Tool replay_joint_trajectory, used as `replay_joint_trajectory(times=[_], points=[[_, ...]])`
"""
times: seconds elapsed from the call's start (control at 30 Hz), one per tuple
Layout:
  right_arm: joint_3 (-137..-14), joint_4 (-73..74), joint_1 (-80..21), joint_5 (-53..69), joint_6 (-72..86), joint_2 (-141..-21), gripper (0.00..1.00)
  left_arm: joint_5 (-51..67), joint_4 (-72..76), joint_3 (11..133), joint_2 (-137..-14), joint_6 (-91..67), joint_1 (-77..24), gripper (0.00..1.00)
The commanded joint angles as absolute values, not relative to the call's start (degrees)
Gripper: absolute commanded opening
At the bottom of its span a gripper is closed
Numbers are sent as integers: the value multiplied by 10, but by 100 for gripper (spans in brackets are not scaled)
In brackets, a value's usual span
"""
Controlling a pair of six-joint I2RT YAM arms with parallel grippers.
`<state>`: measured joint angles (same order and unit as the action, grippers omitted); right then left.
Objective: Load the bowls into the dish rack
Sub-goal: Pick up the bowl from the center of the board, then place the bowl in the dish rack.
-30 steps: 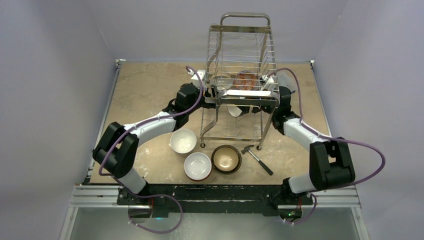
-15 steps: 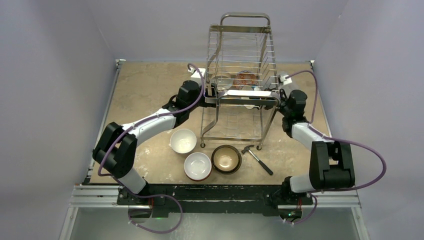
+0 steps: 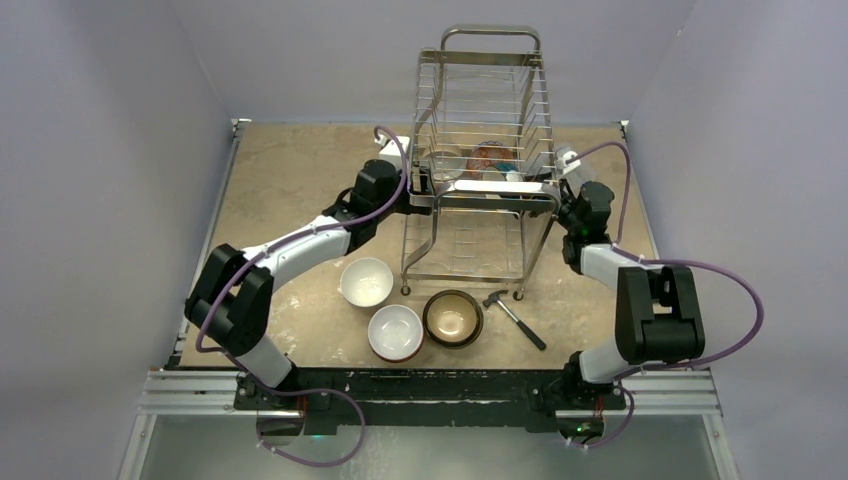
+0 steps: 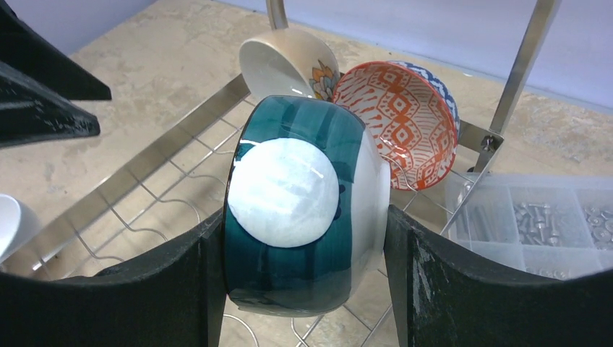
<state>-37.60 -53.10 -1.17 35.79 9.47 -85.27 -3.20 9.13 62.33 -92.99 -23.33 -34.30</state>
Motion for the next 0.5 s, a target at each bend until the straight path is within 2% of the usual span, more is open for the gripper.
replay_joint_trajectory(times=[0.0,0.47], points=[[-414,-613,-13,393,16,-855,0,-14,106,647,-926,-223,-337,80],[-405,-683,-12,471,-146,-882,0,47,124,643,-932,-225,-335,79]])
